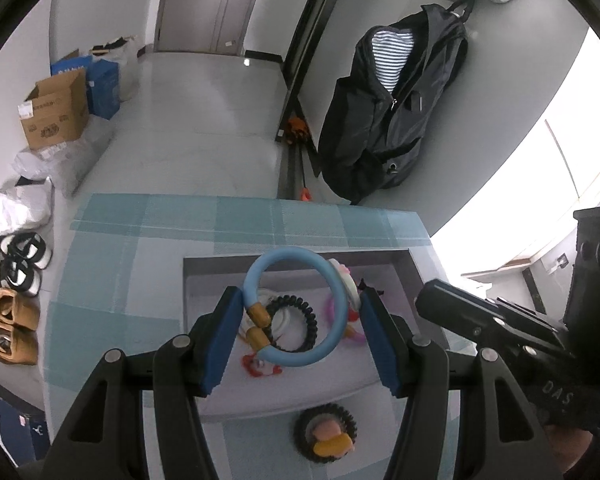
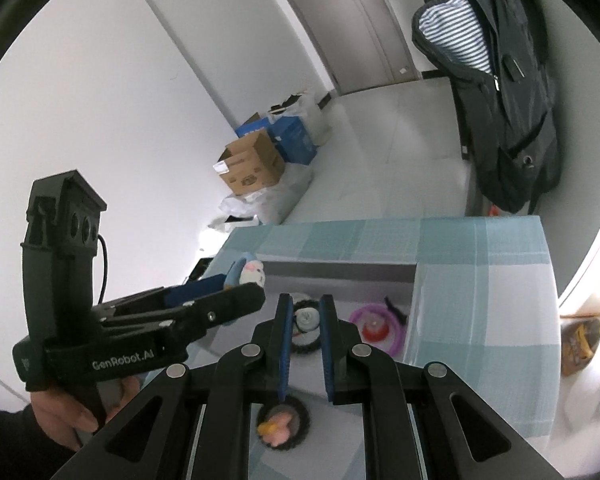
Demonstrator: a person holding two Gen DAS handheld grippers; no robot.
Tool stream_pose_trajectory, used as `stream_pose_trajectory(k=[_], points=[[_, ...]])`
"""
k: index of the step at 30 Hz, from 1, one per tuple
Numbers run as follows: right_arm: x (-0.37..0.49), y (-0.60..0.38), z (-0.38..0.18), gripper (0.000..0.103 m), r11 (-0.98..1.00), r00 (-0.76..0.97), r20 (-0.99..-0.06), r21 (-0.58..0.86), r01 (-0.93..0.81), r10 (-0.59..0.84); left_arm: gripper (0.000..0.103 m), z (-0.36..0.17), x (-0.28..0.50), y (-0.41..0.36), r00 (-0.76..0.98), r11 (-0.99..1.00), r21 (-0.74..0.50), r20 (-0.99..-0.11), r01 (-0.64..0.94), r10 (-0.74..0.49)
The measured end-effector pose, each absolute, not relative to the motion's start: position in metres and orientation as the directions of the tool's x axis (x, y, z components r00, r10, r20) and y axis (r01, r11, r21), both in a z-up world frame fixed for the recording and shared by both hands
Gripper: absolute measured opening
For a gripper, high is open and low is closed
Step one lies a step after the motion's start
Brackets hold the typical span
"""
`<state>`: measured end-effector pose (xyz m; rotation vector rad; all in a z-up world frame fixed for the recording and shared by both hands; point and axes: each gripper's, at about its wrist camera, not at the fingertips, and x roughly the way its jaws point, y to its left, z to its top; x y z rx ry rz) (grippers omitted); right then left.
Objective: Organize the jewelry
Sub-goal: 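Carry the blue ring and white bead into the gray box while both tools open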
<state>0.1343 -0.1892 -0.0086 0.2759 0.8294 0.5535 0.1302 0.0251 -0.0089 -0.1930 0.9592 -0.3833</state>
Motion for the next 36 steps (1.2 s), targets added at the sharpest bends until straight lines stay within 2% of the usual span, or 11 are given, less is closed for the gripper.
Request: stream_pose_trajectory(k=[23,32,36], points=[[0.169,-0.188,-0.028,0.012,0.816,0.506,-0.641,0.474,-0.331,0.577,0.055,-0.027,0.142,0.018,0.462,0.914,-0.331,-0.789,0.236,-0.405],[0.173,-0.186,-0.038,0.015,0.808,0.479,-0.652,0.499,-0.313,0.588,0.055,-0.028,0.143,0.019,0.463,0.886,-0.383,-0.756,0.261,-0.463],[0.174,-0.193,-0.04,0.016,0.814,0.49,-0.653,0.507,-0.283,0.577,0.055,-0.027,0.142,0.015,0.461,0.89,-0.369,-0.762,0.268,-0.455]])
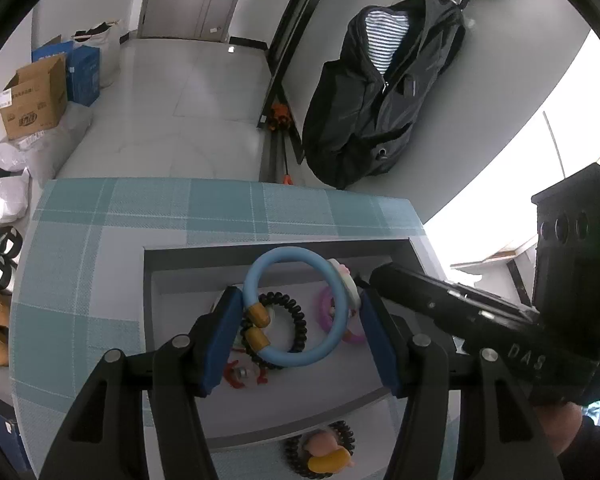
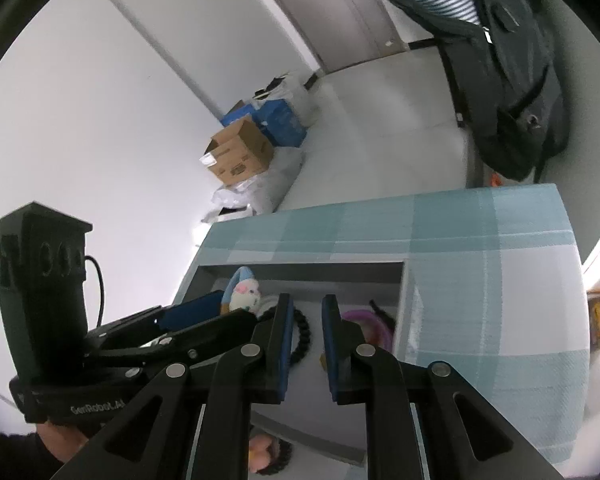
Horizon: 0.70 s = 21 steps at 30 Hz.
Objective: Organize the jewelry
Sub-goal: 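Carry the blue ring and white bead into the gray box while both tools open, then withdraw both open tools from the box back over the table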
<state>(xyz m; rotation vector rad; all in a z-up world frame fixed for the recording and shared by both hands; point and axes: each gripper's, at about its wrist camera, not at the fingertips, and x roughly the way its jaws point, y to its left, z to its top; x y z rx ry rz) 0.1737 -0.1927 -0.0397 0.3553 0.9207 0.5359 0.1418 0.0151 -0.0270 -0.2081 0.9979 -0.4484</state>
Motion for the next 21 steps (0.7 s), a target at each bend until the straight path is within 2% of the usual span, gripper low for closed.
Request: stream_pose_trajectory(k=[6,8,13,17,21], points=[[0.167,-0.206,-0.034,0.033,0.813,0.52,-0.633,0.523,-0.258,0.573,0.057,-0.026,0.138,0.016,0.457,0.897,-0.354,-0.773,0.265,-0.44],[0.164,-0.209,-0.031,0.041,0.81,0.531,-0.624,0.527,-0.256,0.573,0.063,-0.023,0.136,0.015,0.468,0.897,-0.35,-0.766,0.27,-0.44],[0.154,-0.211,-0.024,0.041,0.81,0.55,-0.608,0.524,-0.265,0.573,0.064,-0.016,0.128,0.019,0.505,0.907,-0.328,-0.754,0.263,-0.419],[0.145,-0.211,-0.021,0.053,0.811,0.557,-0.603,0.52,-0.267,0.57,0.064,-0.013,0.117,0.026,0.526,0.922,-0.3,-0.758,0.243,-0.385],[0.137,-0.211,-0.018,0.053,0.814,0.565,-0.598,0.512,-0.275,0.568,0.064,-0.01,0.107,0.033,0.544,0.938,-0.278,-0.763,0.209,-0.348]])
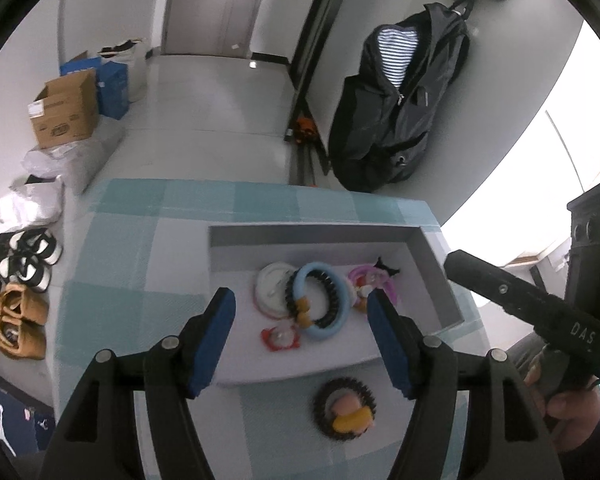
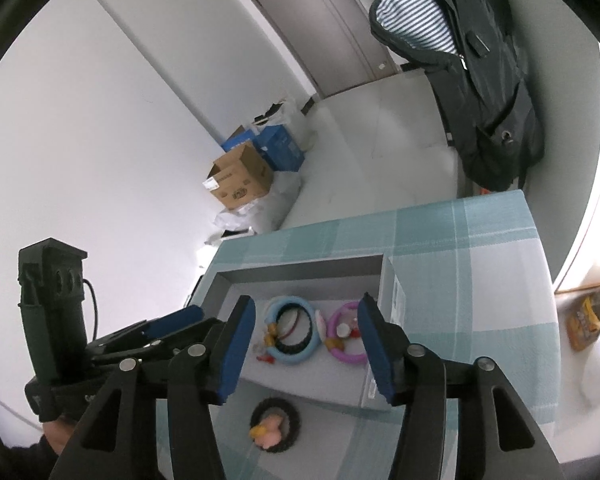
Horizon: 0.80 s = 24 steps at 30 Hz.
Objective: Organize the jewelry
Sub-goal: 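Withdraw both open tools from the box back over the table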
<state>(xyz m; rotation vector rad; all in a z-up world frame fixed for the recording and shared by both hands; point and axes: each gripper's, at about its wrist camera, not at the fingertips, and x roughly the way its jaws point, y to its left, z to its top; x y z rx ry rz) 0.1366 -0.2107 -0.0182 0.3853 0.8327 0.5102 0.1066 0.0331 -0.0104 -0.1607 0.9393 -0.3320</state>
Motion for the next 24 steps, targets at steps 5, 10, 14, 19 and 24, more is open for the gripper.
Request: stream_pose_trajectory(k=[5,10,14,19,24], points=[[0.125,-0.21,-0.016,0.065,0.813,0.57,-0.593,0.507,-0.285,0.569,0.064,-0.006,0.093,0.035,0.56,0.944,-0.269,-0.76,0.192,-0.33],[0.114,-0.21,-0.015,0.074,0.813,0.57,-0.591,0.504,-0.291,0.571,0.064,0.0,0.079,0.029,0.55,0.926,-0.296,-0.745,0.234,-0.377],[0.105,-0.211,-0.015,0.078,0.819,0.57,-0.598,0.493,-0.293,0.564,0.064,-0.001,0.065,0.017,0.539,0.922,-0.269,-0.751,0.278,-0.382],[0.096,-0.216,-0.015,0.084,0.823,0.575,-0.599,0.492,-0.284,0.557,0.064,-0.016,0.051,0.01,0.49,0.924,-0.256,-0.789,0.285,-0.37],[0.09,-0.219,-0.019,0.085,0.83,0.57,-0.613,0.49,-0.268,0.546,0.064,-0.031,0.045,-0.003,0.457,0.931,-0.198,-0.828,0.307,-0.326]])
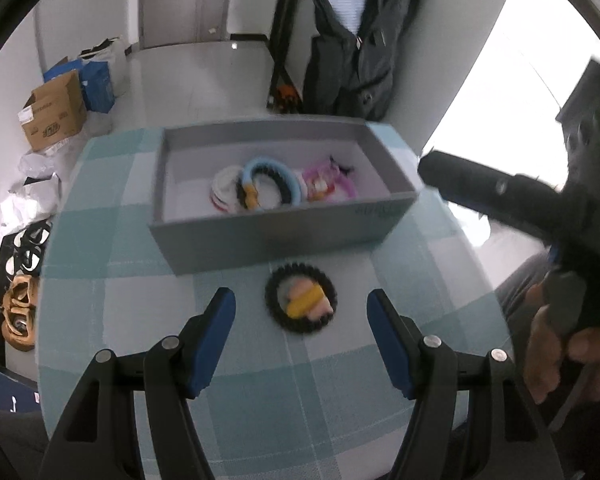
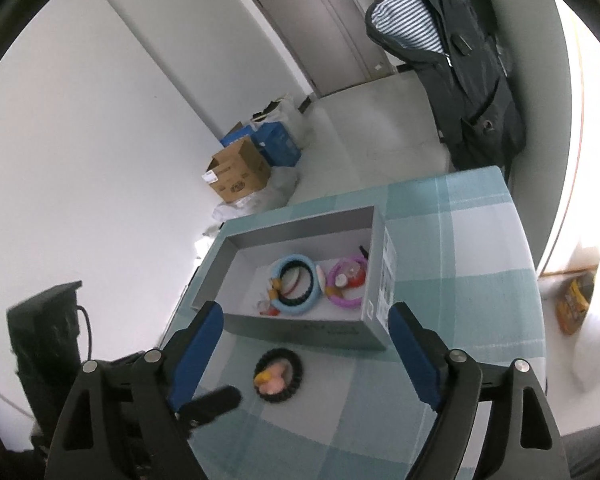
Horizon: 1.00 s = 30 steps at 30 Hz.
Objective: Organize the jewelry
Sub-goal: 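Withdraw both open tools from the box back over the table, then grasp the yellow-pink hair clip with the left tool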
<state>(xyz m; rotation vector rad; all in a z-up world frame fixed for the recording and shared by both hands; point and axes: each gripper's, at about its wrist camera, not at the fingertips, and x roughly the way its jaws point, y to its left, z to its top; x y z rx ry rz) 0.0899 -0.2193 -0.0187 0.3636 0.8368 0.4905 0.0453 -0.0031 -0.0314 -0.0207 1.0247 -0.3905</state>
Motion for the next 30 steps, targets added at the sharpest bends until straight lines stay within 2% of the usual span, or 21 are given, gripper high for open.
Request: stream_pose_trajectory(k=[6,15,17,20,24,25,26,30], points=[[0.086,-0.219,-0.018,0.086,0.832,0.571,-0.615,0.483,-0.272,0.544,0.064,-0.042,0.045,-0.018,0.445,0.936,-0.097,-0.86,0.339,-0.251],[0.088,-0.22,-0.023,0.087,0.837,0.562,-0.629,0.482,-0.26,0.537,0.062,-0.041,0.049,-0.018,0.45,0.932,-0.119,-0.85,0.342,-0.274],[0.088,-0.221,-0.023,0.087,0.836,0.563,-0.629,0.484,-0.257,0.537,0.05,-0.042,0.049,-0.021,0.45,0.93,-0.11,-0.851,0.35,-0.27],[0.089,-0.221,-0.023,0.087,0.836,0.561,-0.63,0.484,-0.258,0.537,0.036,-0.048,0.048,-0.025,0.437,0.928,-0.09,-0.863,0.36,-0.253],[0.089,-0.221,-0.024,0.087,0.835,0.558,-0.631,0.485,-0.258,0.539,0.034,-0.048,0.046,-0.027,0.444,0.929,-0.074,-0.863,0.362,-0.241],[0.089,-0.221,-0.024,0.087,0.836,0.559,-0.631,0.484,-0.259,0.539,0.031,-0.048,0.046,-0.028,0.443,0.93,-0.071,-0.864,0.362,-0.238],[0.089,-0.221,-0.024,0.087,0.836,0.559,-0.631,0.484,-0.258,0.538,0.023,-0.049,0.047,-0.027,0.44,0.93,-0.07,-0.867,0.36,-0.236],[0.089,-0.221,-0.025,0.087,0.837,0.559,-0.632,0.484,-0.256,0.537,0.023,-0.049,0.05,-0.027,0.428,0.929,-0.089,-0.869,0.36,-0.249]])
